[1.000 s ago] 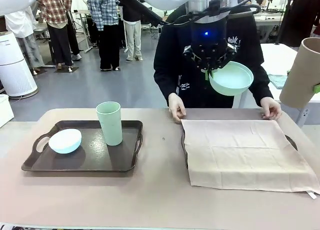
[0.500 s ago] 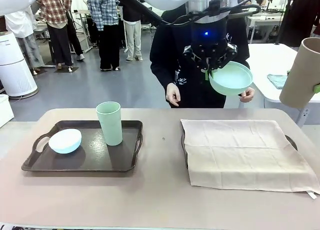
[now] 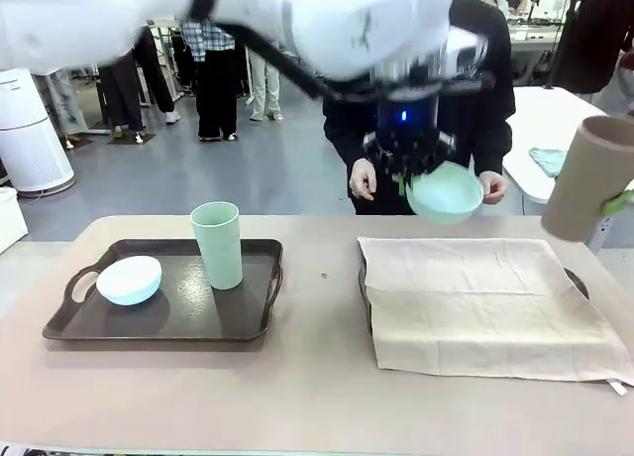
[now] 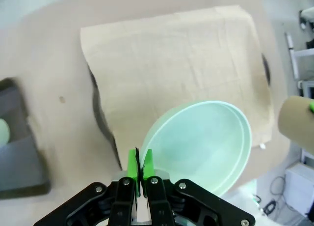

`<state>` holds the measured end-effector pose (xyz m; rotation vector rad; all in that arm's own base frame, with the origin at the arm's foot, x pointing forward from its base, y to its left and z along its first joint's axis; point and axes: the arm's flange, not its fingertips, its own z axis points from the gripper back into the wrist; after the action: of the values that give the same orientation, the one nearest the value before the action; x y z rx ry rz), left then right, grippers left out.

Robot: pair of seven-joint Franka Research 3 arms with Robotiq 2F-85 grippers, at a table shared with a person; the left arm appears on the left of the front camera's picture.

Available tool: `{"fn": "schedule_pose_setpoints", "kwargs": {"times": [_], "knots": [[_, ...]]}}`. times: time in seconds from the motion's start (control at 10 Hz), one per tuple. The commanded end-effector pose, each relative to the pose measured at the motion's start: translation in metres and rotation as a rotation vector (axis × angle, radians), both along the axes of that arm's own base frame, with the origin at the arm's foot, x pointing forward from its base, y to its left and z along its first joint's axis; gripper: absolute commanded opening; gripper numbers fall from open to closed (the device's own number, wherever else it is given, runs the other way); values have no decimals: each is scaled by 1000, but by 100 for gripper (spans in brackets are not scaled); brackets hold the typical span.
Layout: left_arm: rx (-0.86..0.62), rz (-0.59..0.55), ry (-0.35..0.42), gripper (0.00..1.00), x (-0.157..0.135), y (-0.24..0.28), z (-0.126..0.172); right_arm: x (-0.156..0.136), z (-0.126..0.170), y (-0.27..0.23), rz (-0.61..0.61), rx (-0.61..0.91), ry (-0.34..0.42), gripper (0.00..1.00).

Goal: Set up a tray with a mat and arrange the tableware.
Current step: Place the Picnic Bowl and Reusable plastic cup back onto the Handle tray in front of the human's position.

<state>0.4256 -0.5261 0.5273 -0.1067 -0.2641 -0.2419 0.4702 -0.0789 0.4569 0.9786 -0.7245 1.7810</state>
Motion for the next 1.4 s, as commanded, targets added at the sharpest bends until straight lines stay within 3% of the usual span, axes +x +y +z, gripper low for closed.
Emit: {"fn": "schedule_pose_setpoints", "kwargs": {"times": [0.0,0.1,0.2,0.3,0.4,0.5,0.7,1.3], "knots": [[-61,1,73,4,19,-11,-31,28,-37,4,37,-45,-54,85],[-90,11,119,4,25,-13,-38,36,-49,10,31,-43,-80,85],[-13,10,36,4,15,-6,-34,14,-29,1,11,-19,-14,85],[-13,10,36,4,15,-6,-34,14,-29,1,11,-19,-14,85],[-38,23,80,4,27,-12,-60,29,-58,7,17,-34,-29,85],[0,21,106,4,37,-13,-58,40,-62,10,16,-57,-37,85],[-15,-2,94,4,40,-26,-79,53,-90,30,144,-15,-57,85],[39,-60,99,4,53,-47,-133,72,-146,36,184,-38,36,85]]}}
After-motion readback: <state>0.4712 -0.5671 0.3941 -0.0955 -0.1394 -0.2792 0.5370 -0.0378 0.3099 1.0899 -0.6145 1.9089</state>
